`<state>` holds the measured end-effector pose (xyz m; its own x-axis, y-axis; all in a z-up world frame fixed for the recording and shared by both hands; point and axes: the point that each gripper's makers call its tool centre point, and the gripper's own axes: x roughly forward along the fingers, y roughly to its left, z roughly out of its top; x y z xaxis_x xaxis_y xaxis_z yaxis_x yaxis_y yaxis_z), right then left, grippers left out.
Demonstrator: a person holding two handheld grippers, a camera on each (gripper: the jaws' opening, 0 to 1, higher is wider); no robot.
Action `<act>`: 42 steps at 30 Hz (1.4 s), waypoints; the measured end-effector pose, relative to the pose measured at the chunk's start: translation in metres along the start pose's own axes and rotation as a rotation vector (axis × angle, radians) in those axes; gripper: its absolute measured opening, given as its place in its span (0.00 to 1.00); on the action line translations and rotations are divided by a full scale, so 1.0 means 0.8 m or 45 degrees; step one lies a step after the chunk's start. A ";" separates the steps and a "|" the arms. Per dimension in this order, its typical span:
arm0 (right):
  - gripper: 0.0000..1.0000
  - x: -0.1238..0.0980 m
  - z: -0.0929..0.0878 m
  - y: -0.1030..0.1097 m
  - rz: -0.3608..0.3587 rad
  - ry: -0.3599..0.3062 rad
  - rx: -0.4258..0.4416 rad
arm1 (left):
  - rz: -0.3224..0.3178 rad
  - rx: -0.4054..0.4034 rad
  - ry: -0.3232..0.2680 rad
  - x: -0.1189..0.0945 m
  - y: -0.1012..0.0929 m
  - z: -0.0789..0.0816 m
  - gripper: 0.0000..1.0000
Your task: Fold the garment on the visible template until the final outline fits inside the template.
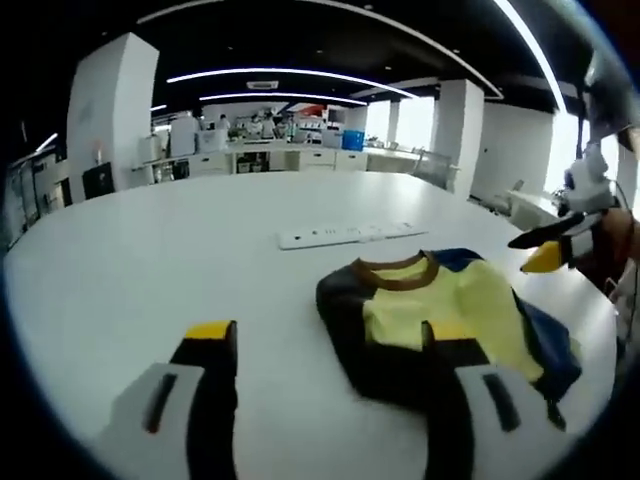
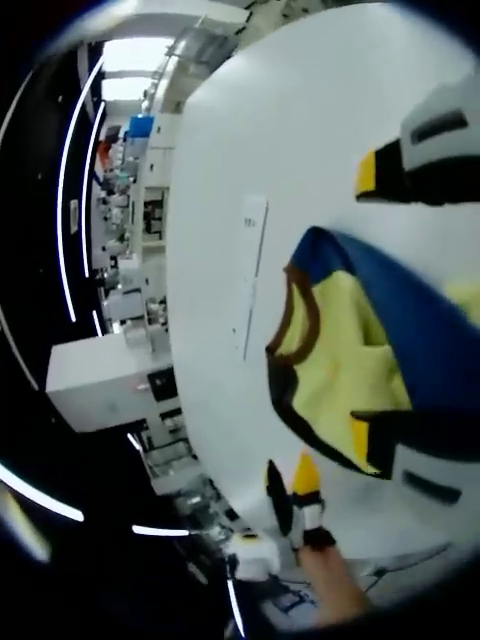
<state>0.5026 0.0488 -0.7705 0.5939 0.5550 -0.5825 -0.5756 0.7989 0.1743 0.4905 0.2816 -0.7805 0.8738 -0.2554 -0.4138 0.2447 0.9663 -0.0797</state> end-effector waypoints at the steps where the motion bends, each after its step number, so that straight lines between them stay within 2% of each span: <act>1: 0.89 -0.002 -0.003 0.003 0.022 0.011 -0.002 | -0.021 0.005 0.016 -0.005 -0.005 -0.003 0.78; 4: 0.89 -0.017 -0.013 0.020 0.063 0.019 -0.023 | -0.059 0.061 0.030 -0.018 -0.012 -0.008 0.80; 10: 0.90 -0.047 -0.042 0.054 0.137 0.048 -0.058 | -0.141 0.066 0.022 -0.043 -0.034 -0.014 0.85; 11: 0.90 -0.052 -0.047 0.060 0.150 0.054 -0.069 | -0.168 0.075 0.022 -0.050 -0.045 -0.014 0.85; 17: 0.87 -0.074 -0.069 0.082 0.224 0.067 -0.075 | -0.235 0.117 0.032 -0.067 -0.068 -0.025 0.86; 21: 0.86 -0.084 -0.081 0.092 0.240 0.071 -0.072 | -0.288 0.101 0.037 -0.074 -0.083 -0.033 0.83; 26: 0.82 -0.095 -0.099 0.106 0.271 0.072 -0.062 | -0.330 0.095 0.029 -0.085 -0.103 -0.039 0.74; 32: 0.67 -0.097 -0.119 0.108 0.228 0.093 -0.133 | -0.346 0.104 0.052 -0.089 -0.115 -0.053 0.67; 35: 0.56 -0.098 -0.132 0.110 0.192 0.112 -0.202 | -0.345 0.116 0.077 -0.089 -0.121 -0.066 0.61; 36: 0.51 -0.099 -0.136 0.110 0.189 0.119 -0.223 | -0.323 0.112 0.078 -0.090 -0.121 -0.069 0.56; 38: 0.43 -0.100 -0.143 0.113 0.171 0.127 -0.265 | -0.332 0.129 0.105 -0.092 -0.132 -0.079 0.47; 42: 0.28 -0.101 -0.149 0.116 0.148 0.109 -0.299 | -0.350 0.150 0.125 -0.092 -0.147 -0.090 0.42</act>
<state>0.3344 0.0503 -0.8019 0.4722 0.6105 -0.6358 -0.7576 0.6498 0.0613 0.3670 0.1892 -0.8058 0.7247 -0.4967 -0.4777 0.5182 0.8497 -0.0974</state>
